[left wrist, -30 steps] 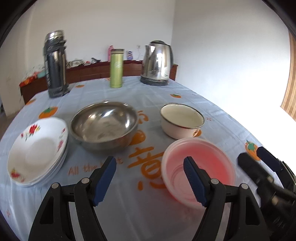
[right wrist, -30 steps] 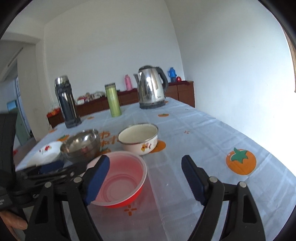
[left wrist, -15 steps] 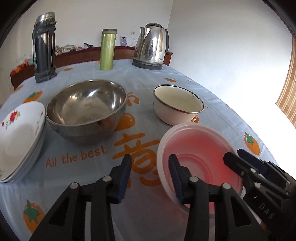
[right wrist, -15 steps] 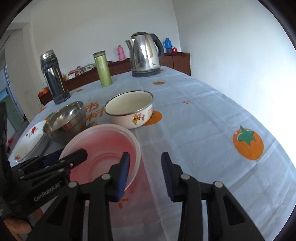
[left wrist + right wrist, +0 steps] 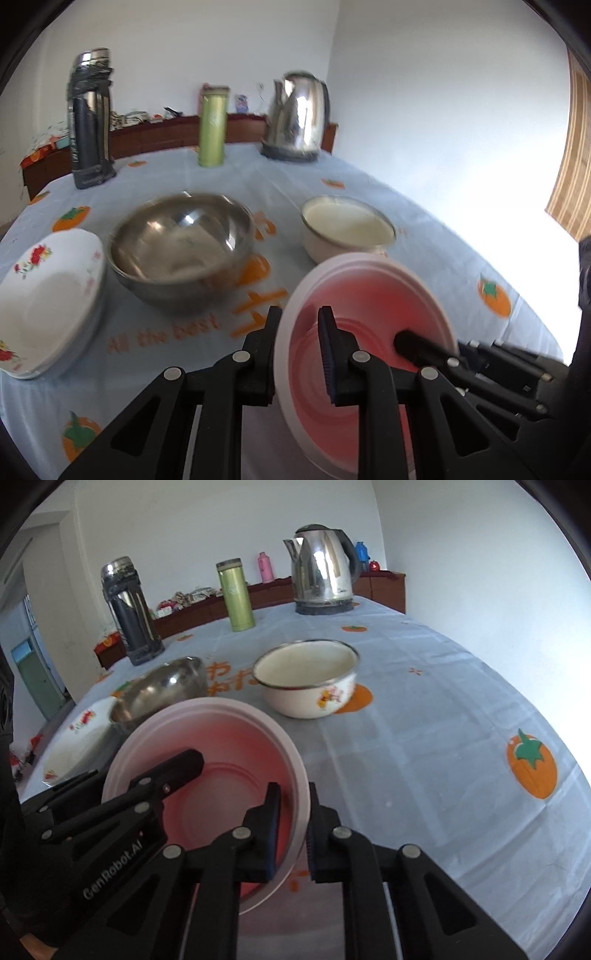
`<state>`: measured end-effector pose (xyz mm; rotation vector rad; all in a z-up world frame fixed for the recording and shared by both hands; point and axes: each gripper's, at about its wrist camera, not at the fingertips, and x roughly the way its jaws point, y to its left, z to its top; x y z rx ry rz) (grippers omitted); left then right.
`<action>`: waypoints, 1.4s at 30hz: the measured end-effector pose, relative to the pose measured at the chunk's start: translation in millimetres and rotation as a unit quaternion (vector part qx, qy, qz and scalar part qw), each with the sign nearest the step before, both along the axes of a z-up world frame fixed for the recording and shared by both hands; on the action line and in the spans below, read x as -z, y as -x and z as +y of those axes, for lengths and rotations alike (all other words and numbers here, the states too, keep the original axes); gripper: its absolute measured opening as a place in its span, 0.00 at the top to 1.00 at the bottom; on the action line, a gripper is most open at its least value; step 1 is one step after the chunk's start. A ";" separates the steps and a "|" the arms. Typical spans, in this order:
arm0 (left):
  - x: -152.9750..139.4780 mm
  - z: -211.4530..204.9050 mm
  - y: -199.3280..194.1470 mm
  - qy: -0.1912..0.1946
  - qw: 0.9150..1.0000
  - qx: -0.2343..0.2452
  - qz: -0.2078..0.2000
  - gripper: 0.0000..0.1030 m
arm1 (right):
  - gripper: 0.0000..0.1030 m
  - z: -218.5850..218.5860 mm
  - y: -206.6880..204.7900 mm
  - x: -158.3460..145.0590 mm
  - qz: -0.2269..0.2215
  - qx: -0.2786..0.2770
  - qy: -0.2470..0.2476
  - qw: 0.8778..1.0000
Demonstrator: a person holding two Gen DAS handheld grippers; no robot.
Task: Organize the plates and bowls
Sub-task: 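Carry the pink bowl over the stainless steel bowl and lower it inside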
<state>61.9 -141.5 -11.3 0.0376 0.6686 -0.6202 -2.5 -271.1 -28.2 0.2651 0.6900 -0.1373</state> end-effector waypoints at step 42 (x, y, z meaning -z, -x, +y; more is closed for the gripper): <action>-10.0 50.3 -111.3 0.017 0.983 -0.184 -0.018 0.79 | 0.88 34.5 -137.6 -37.1 -0.082 -0.050 -0.084 0.992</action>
